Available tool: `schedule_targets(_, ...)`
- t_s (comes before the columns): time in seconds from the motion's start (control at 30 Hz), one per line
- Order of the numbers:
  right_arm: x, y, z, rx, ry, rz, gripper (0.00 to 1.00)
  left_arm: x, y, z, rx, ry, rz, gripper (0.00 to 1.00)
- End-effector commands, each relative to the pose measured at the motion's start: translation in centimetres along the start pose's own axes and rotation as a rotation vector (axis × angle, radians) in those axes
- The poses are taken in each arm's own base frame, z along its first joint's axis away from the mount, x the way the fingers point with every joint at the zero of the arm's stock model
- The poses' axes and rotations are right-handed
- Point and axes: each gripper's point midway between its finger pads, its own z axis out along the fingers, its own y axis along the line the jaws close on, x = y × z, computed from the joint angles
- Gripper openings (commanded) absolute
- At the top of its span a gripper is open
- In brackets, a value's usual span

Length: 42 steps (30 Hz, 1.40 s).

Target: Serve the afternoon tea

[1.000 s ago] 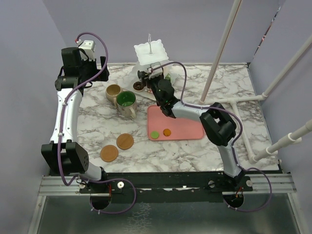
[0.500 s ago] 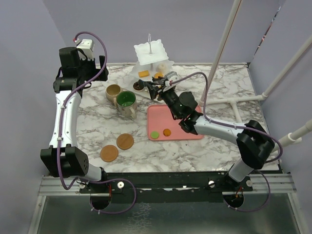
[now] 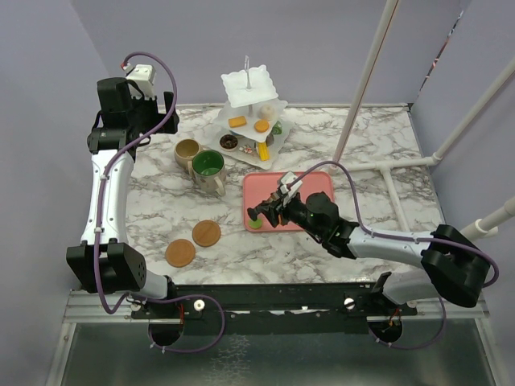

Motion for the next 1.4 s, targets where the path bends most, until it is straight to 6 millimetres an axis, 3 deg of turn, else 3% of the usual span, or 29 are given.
schedule_targets(0.0,1.8,1.1,-1.2,-0.033,0.053,0.017,0.56,-0.8,-0.3,-0.7,0.020,-0.021,-0.008,0.99)
schedule_targets(0.57,3.5,2.5,0.8,-0.007,0.089,-0.067,0.57,-0.7,-0.3,-1.2,0.011,-0.024,-0.001,0.99)
schedule_targets(1.03,1.5,1.5,1.5,0.057,0.039,-0.057,0.57,-0.3,-0.2,-0.9,0.010,-0.015,0.003,0.99)
schedule_targets(1.37,3.7,1.9,1.9,0.036,0.088,-0.071,0.57,-0.4,-0.2,-0.9,0.012,-0.016,0.002,0.99)
